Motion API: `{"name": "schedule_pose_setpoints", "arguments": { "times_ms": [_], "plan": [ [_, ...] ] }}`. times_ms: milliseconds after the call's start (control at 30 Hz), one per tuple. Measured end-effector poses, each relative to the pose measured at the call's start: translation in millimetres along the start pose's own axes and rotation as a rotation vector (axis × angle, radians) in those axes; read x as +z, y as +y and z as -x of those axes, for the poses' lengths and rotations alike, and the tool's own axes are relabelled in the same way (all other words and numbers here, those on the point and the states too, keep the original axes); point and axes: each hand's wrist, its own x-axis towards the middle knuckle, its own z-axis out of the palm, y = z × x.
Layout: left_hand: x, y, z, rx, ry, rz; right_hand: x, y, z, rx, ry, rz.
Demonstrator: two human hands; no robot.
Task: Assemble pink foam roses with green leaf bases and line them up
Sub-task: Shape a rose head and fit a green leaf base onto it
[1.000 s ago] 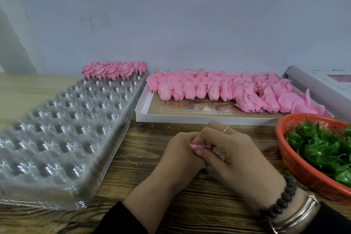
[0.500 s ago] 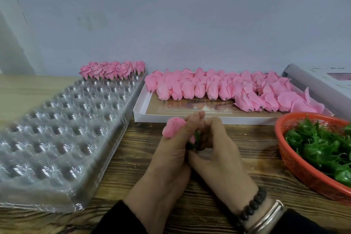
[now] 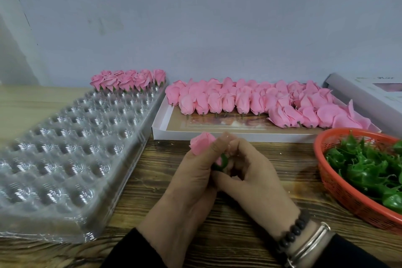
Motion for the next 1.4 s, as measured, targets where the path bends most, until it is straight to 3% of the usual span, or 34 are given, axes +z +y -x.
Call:
{"name": "schedule_pose_setpoints", "arguments": {
  "times_ms": [167, 300, 467, 567, 700, 800, 933, 1167, 1400],
  "plan": [
    [-1, 4, -1, -0.065, -0.041, -0.11, -10, -5, 1, 0.162, -0.178, -0.37],
    [-2, 4, -2, -0.021, -0.024, -0.075, -8, -5, 1, 0.059, -0.104, -0.214],
    [-4, 5, -1, -0.007, -0.045, -0.153, -15, -5, 0, 0.156, -0.217, -0.416],
    [-3, 7, 0, 0.116, 0.026, -0.264, -16, -2, -1, 0.053, -0.124, -0.147],
    [-10, 9, -1, 0.327, 0.09, -0.736, -20, -5, -2, -0.115, 0.078, 0.032],
    [-9, 9, -2, 0.335, 0.053, -0.923, -26, -8, 0, -0.268, -0.002, 0.228],
    [-7, 8, -1, 0.369, 0.023, -1.065, -26, -9, 0, -0.338, -0.076, 0.381],
    [-6, 6, 1, 0.351, -0.025, -1.224, -26, -7, 0, -0.243, -0.042, 0.283],
    [-10, 9, 1, 0.237, 0.086, -1.237, -30, -10, -4, -0.183, 0.098, 0.163]
  ]
}}
